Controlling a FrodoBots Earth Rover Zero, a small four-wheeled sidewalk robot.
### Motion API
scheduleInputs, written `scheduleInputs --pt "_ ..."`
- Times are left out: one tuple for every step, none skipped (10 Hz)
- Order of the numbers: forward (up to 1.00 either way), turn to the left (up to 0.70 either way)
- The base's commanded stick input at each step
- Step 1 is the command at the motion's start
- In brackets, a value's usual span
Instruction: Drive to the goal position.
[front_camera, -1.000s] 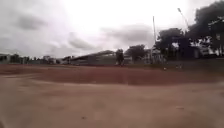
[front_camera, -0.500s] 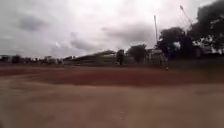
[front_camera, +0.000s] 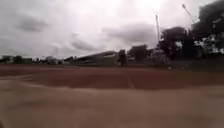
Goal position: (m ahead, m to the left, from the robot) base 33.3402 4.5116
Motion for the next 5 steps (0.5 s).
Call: scheduleInputs --pt "0.70 0.00" --pt "0.70 0.00" --pt "0.70 0.00" --pt "0.70 0.00" --pt "0.70 0.00"
